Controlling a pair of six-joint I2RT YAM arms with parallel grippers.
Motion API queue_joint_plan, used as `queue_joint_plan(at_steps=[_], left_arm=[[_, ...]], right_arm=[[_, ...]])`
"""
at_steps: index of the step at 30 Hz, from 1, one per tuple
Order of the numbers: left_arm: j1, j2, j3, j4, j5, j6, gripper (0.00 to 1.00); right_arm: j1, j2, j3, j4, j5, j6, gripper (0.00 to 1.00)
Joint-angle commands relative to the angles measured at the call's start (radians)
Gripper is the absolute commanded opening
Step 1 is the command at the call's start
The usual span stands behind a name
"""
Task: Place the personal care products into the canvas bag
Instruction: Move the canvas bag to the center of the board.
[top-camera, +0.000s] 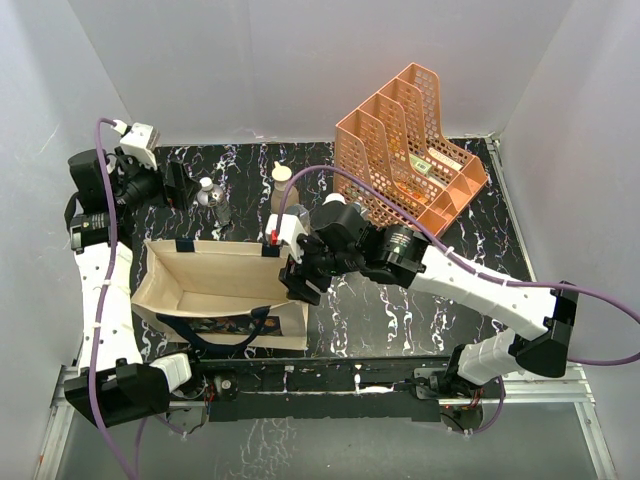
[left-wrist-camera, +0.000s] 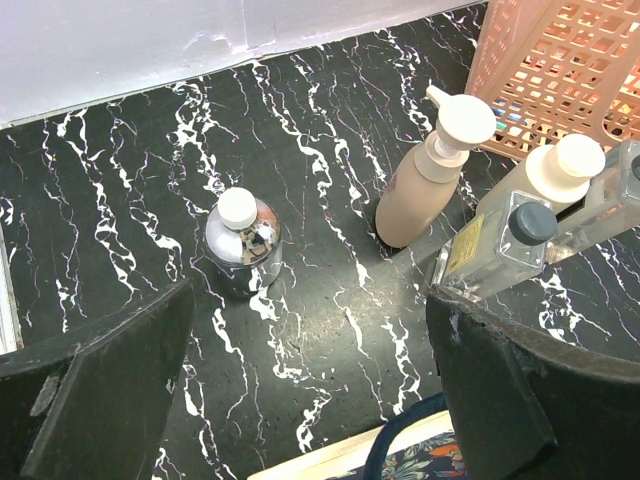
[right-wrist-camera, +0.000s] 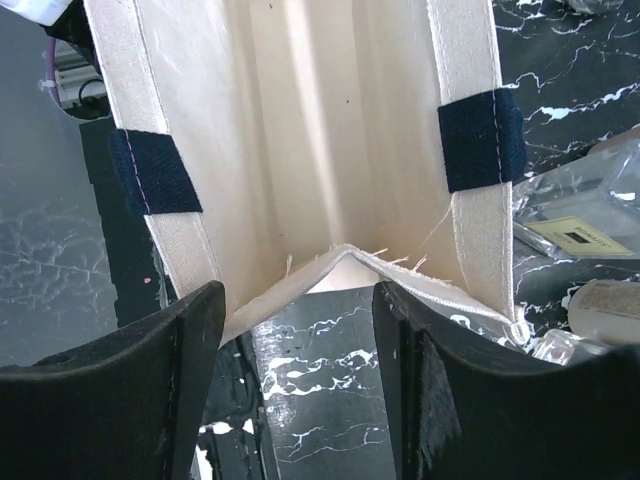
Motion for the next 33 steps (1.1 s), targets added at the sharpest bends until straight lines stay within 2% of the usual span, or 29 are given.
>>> queue_joint_plan(at_steps=[1,9,13,16,20,22,33], left_arm=[[0.015,-0.018,0.008,0.019,0.048,-0.019,0.97],[0.019,-0.006,0.013,0.029,0.065,-0.031,0.97],[0.018,-0.001,0.013,0.041,0.076,-0.04,0.97],[0.018,0.006,0.013,0.052,0.085,-0.046,0.97],[0.019,0.012,0.012,0.064,0.089,-0.05,0.97],[0.018,0.011,0.008,0.068,0.089,-0.051,0.97],[0.019,-0.003,0.004,0.051,0.085,-0.026,0.97]], right_arm=[[-0.011,-0.043,-0.007,0.077,0.008,0.045,0.63],[-0.013,-0.011,-0.048,0.11,0.05,0.062,0.62],[-0.041,-0.027,-0.084,0.122,0.107,0.049,0.57],[-0.088,-0.059,-0.107,0.122,0.086,0.038,0.47],[-0.139,-0.107,-0.137,0.107,0.032,-0.008,0.15],[-0.154,-0.136,-0.15,0.091,0.023,-0.042,0.08],[-0.275,-0.287,-0.191,-0.101,0.076,-0.251,0.08]])
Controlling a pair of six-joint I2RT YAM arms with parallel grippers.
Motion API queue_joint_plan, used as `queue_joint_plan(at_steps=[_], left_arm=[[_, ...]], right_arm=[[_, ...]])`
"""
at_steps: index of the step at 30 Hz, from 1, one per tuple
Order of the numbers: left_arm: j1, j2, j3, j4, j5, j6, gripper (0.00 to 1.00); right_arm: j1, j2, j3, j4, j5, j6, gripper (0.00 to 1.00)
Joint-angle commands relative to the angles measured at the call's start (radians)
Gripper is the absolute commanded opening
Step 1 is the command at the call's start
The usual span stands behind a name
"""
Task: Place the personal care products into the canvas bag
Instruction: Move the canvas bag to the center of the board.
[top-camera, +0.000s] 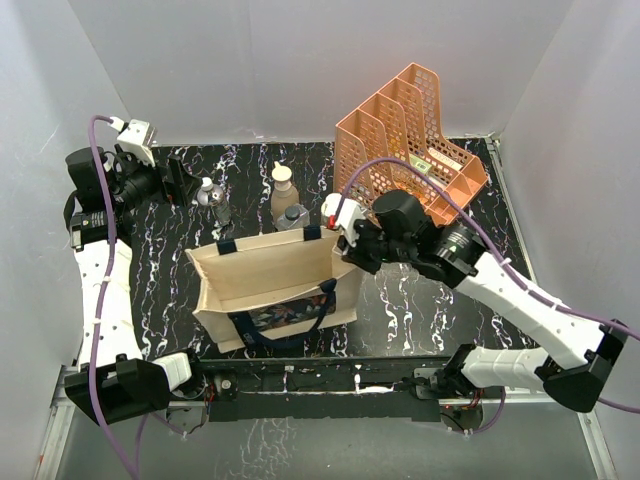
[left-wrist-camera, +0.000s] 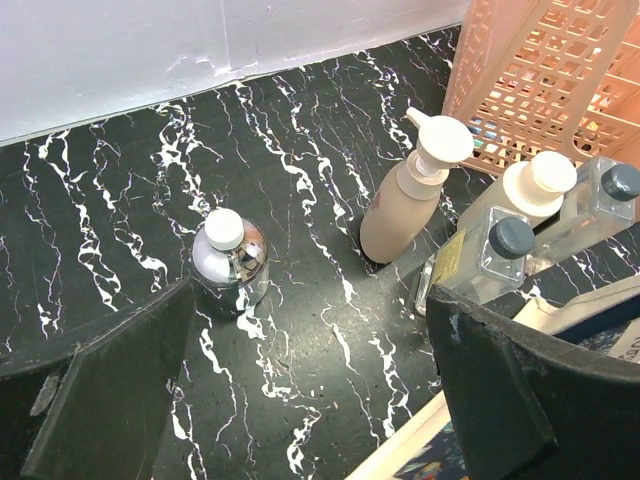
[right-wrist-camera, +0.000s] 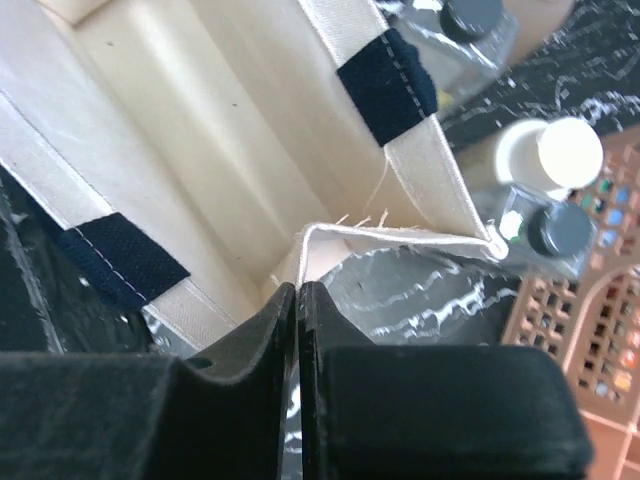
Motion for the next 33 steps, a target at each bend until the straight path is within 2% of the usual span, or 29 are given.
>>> queue_joint_plan(at_steps=[1,6,14,19,26,29,33], left_arm=[[0.004,-0.017,0.006,-0.005,0.023,0.02,0.97],[0.001,0.003,0.029,-0.008,0.026,0.016,0.97],[-0.032,0.043,0.047,-0.053,0.005,0.062,0.97],[-0.121,0.068,0.061,-0.124,-0.082,0.155,0.97],[-0.207,0.075,0.028,-0.101,-0.073,0.16,0.97],[-0.232,0.095,0.04,-0.11,-0.05,0.143,0.97],[-0.266,0.117,0.062,-0.16,0.032,0.156,0.97]], right_arm=[[-0.066,-0.091,-0.013,-0.103,0.039,-0.132,0.08],[-0.178,-0.161,-0.049,-0.235,0.053,-0.202,0.08],[-0.373,-0.249,-0.096,-0.252,0.264,-0.281,0.08],[-0.425,-0.206,-0.066,-0.265,0.359,-0.311,0.08],[-0.447,-0.106,-0.018,-0.304,0.409,-0.345,0.09],[-0.449,-0.072,0.028,-0.295,0.386,-0.337,0.15],[-0.453,-0.048,0.176,-0.315,0.219,-0.317,0.28]])
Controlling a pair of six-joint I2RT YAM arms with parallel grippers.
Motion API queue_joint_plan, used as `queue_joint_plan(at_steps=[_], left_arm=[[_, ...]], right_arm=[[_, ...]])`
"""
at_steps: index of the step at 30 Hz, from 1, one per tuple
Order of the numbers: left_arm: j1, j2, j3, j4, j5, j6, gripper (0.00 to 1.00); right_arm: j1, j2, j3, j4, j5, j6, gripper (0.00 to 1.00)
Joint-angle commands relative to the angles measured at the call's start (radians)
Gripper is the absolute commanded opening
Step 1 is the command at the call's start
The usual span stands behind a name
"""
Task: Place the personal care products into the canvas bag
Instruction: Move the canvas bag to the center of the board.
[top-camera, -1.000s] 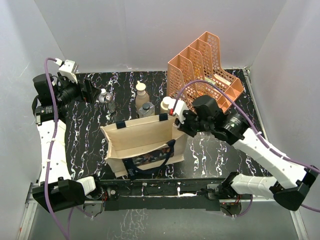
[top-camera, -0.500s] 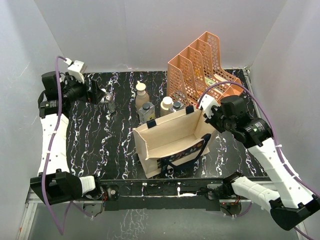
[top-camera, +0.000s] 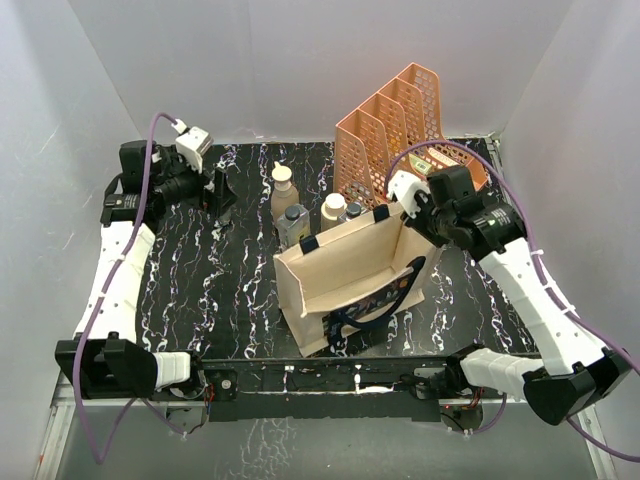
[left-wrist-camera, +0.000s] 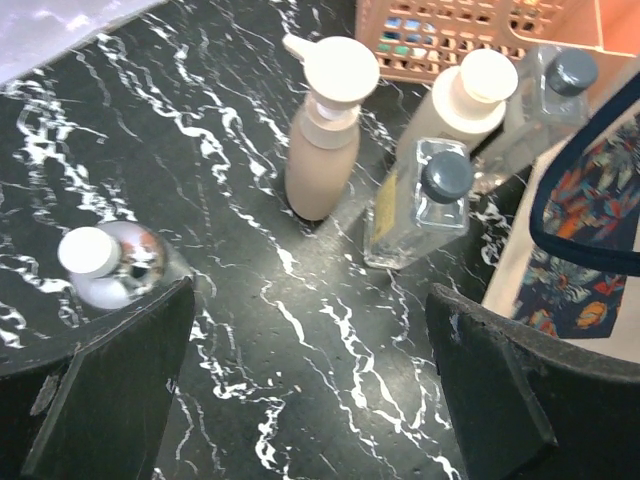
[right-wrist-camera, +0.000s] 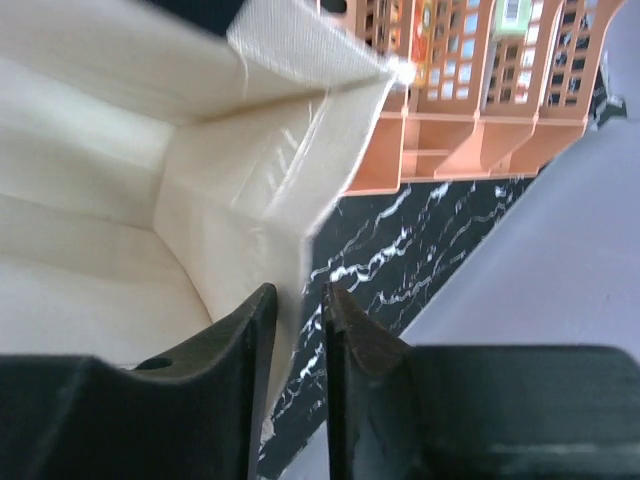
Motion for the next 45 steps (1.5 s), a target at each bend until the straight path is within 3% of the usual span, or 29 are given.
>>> queue_joint_plan(at_steps=[1,4,6,11,15,19,21,25,26,31,38,42,45], left_arm=[[-0.041,0.027,0.048,-0.097,0.127,0.051,0.97],[-0.089,0.05,0.069,-0.247,0.233,0.178,0.97],[-0.117,0.055,0.085,-0.35,0.266,0.256,0.97],[-0.169,0.051,0.121,-0.558,0.186,0.466,0.97],[-0.239,0.046,0.052,-0.59,0.1,0.508,0.97],[-0.322,0.048,-0.033,-0.53,0.09,0.471,0.95],[-0.349,0.049,-0.058,-0.479,0.111,0.438,0.9],[-0.374,0.078,-0.059,-0.441,0.195,0.417,0.75],[-0.384,0.082,-0.057,-0.439,0.202,0.42,0.72],[-0.486,0.106,-0.055,-0.415,0.212,0.422,0.44],[-0.608,0.203,-0.02,-0.283,0.21,0.348,0.28],[-0.667,0.267,0.02,-0.162,0.154,0.268,0.16],[-0.695,0.303,0.054,-0.116,0.134,0.227,0.14]], right_arm=[[-0.009,-0.003,0.174,-0.002,-0.171,0.002,0.31],[-0.008,0.017,0.232,-0.012,-0.248,0.019,0.44],[-0.01,0.031,0.226,-0.011,-0.218,0.038,0.52],[-0.055,0.023,0.141,0.024,-0.151,0.082,0.58],[-0.09,0.006,0.112,0.011,-0.251,0.104,0.66],[-0.119,-0.013,0.076,0.035,-0.315,0.13,0.67],[-0.13,-0.02,0.055,0.058,-0.3,0.146,0.53],[-0.182,-0.046,0.054,0.047,-0.344,0.159,0.1],[-0.203,-0.061,0.053,0.043,-0.362,0.159,0.08],[-0.337,-0.132,0.041,-0.005,-0.382,0.131,0.08],[-0.517,-0.195,0.021,-0.022,-0.333,0.129,0.08],[-0.53,-0.167,-0.025,0.033,-0.201,0.154,0.08],[-0.531,-0.148,-0.061,0.084,-0.082,0.155,0.08]])
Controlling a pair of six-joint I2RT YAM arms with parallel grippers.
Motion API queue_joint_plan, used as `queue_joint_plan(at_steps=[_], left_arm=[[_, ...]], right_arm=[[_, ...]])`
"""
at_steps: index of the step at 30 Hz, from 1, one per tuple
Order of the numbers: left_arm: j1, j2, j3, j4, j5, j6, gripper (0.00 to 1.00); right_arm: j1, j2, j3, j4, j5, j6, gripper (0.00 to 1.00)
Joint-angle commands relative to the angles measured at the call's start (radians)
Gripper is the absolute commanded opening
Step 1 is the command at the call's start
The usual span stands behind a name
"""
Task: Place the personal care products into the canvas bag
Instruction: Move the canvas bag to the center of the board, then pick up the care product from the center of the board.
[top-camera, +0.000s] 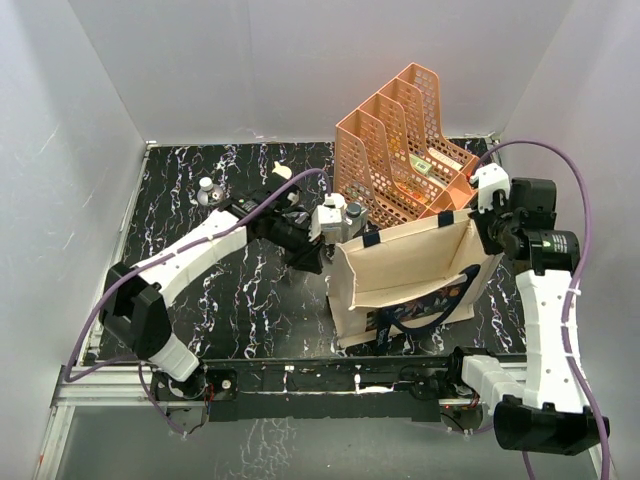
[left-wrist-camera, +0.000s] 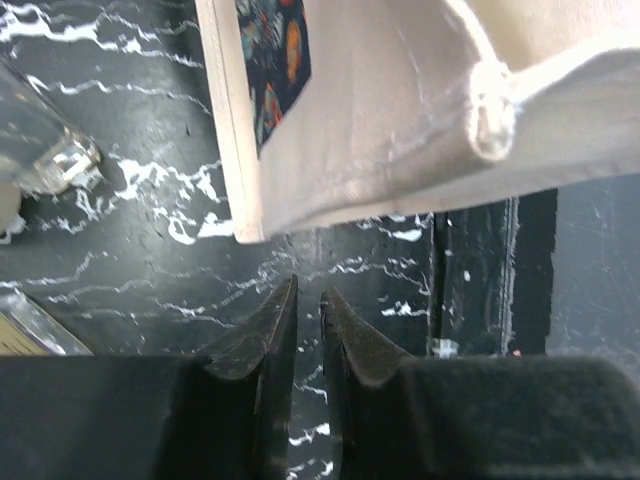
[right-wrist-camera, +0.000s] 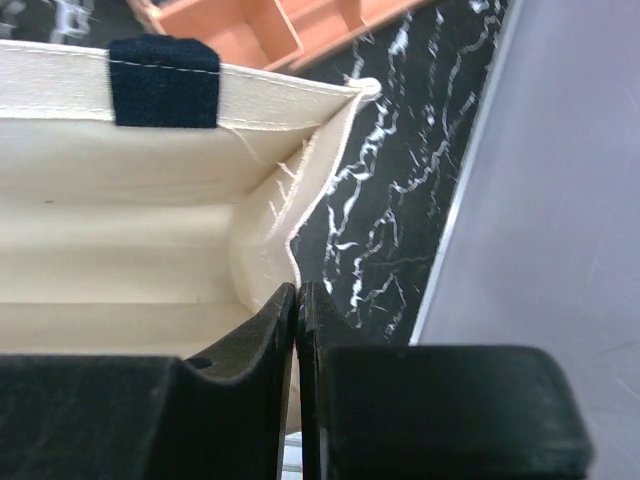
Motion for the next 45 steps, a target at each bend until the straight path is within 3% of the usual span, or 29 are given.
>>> queue_joint_plan(at_steps=[1,10,14,15,16,17,21,26,33,39,45], left_arm=[[-0.045,0.025,0.078,0.119,-0.021,-0.082,0.15],[-0.06,0.001,0.094,0.104,-0.193,-0.09,0.22],[-0.06,-0.034,0.109,0.052,-0.294,-0.054,0.34],[-0.058,-0.043,0.112,0.037,-0.316,-0.043,0.37],[-0.055,-0.052,0.115,0.024,-0.332,-0.034,0.4],[-0.048,-0.062,0.118,0.011,-0.343,-0.026,0.42],[-0.004,-0.099,0.142,-0.021,-0.355,-0.014,0.48],[0.086,-0.144,0.175,-0.036,-0.336,-0.036,0.53],[0.234,-0.215,0.182,-0.002,-0.335,-0.116,0.6],[0.35,-0.25,0.163,0.034,-0.378,-0.159,0.66],[0.399,-0.262,0.153,0.031,-0.373,-0.162,0.69]], right_arm=[[-0.005,0.031,-0.05,0.144,0.203,0.012,0.08],[-0.005,0.079,-0.01,0.18,0.292,0.003,0.11],[-0.005,0.084,0.056,0.133,0.141,-0.007,0.35],[-0.004,0.078,0.076,0.129,0.098,-0.008,0.46],[-0.005,0.077,0.095,0.127,0.053,-0.012,0.67],[-0.005,0.076,0.12,0.126,0.0,-0.016,0.76],[-0.003,0.116,0.249,0.137,-0.254,-0.009,0.87],[0.035,0.245,0.36,0.206,-0.535,0.054,0.92],[0.433,0.425,0.378,0.328,-0.294,0.049,0.97],[0.583,0.582,0.383,0.358,-0.186,0.062,0.98],[0.644,0.671,0.395,0.358,-0.035,0.072,0.98]])
